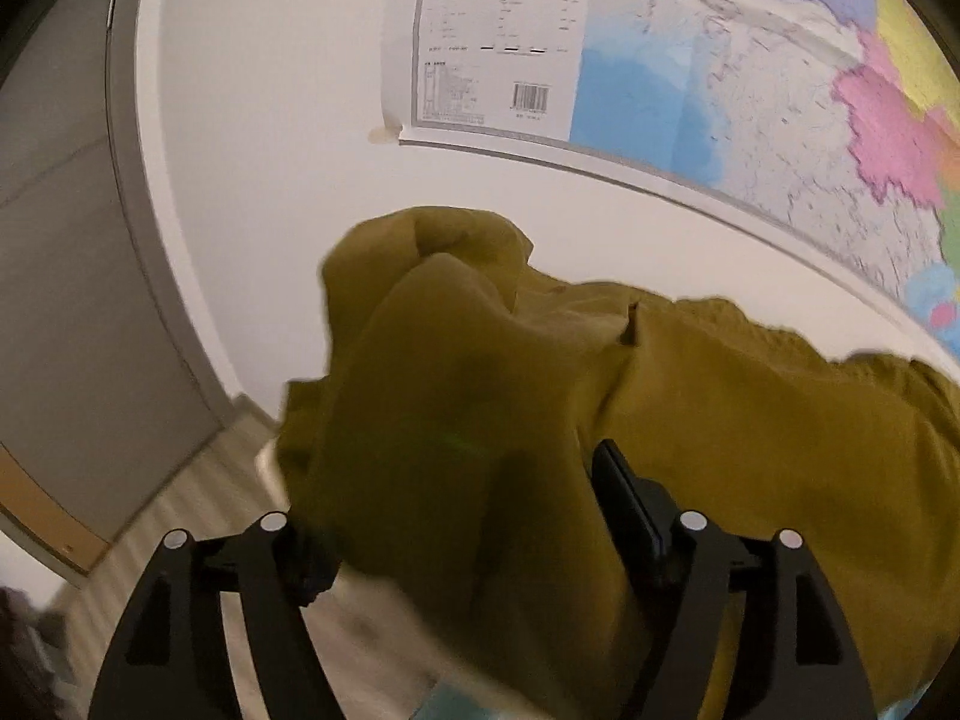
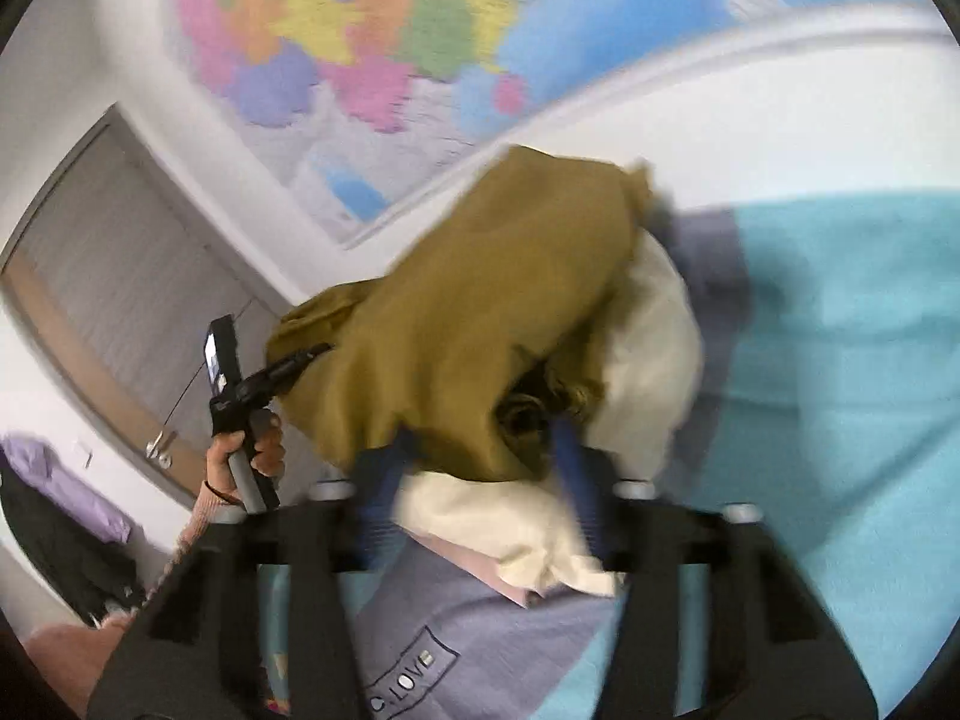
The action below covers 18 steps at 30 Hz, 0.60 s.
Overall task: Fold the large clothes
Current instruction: 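Lower the olive jacket onto the cream and pink stack with both grippers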
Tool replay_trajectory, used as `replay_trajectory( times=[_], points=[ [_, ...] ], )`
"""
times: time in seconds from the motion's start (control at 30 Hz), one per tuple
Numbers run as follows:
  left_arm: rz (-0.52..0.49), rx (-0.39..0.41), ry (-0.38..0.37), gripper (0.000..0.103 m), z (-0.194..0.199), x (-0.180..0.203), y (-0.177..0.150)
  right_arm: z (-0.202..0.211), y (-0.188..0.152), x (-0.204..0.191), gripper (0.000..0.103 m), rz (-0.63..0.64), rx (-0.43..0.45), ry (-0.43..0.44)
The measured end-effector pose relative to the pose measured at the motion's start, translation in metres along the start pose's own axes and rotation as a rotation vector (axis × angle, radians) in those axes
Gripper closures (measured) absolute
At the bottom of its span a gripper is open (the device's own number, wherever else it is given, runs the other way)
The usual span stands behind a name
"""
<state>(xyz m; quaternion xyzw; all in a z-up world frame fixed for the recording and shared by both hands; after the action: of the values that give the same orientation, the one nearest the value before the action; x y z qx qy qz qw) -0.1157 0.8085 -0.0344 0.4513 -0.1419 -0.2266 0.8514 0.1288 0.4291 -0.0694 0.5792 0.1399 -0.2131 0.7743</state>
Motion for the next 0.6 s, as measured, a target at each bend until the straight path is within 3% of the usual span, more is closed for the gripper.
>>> replay_trajectory(
  times=[0.13, 0.2, 0.23, 0.3, 0.43, 0.6],
  points=[
    [-0.064, 0.032, 0.055, 0.023, 0.034, -0.002, -0.005, -0.003, -0.011, 0.002, 0.086, 0.069, -0.088, -0.034],
    [-0.059, 0.053, 0.058, 0.023, 0.050, -0.002, -0.008, -0.008, -0.023, 0.012, 0.084, 0.053, -0.171, -0.061],
    [-0.059, 0.064, 0.053, 0.023, 0.054, -0.001, -0.007, -0.008, -0.023, 0.013, 0.078, 0.059, -0.179, -0.075],
    [-0.053, 0.105, 0.027, 0.023, 0.071, 0.002, -0.008, 0.000, -0.013, 0.006, 0.066, 0.103, -0.134, -0.113],
    [-0.075, 0.169, -0.057, 0.023, 0.096, 0.022, -0.009, 0.026, 0.016, -0.011, 0.064, 0.179, 0.008, -0.162],
    [-0.122, 0.175, -0.156, 0.022, 0.110, 0.062, -0.014, 0.017, 0.031, -0.034, 0.050, 0.270, 0.044, -0.137]
  ],
)
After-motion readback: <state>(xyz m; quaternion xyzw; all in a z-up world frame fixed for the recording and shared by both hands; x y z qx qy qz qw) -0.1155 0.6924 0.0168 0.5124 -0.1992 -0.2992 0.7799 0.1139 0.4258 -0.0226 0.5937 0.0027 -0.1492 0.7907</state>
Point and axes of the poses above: each gripper's, at about its wrist camera, not at the fingertips, and z roughly against the way its jaws point, x to its right, y to its top, the point moved 5 cm from there along -z, roughly the way its jaws point, and after that the axes turned 7 degrees about x, right-handed, at the moved point
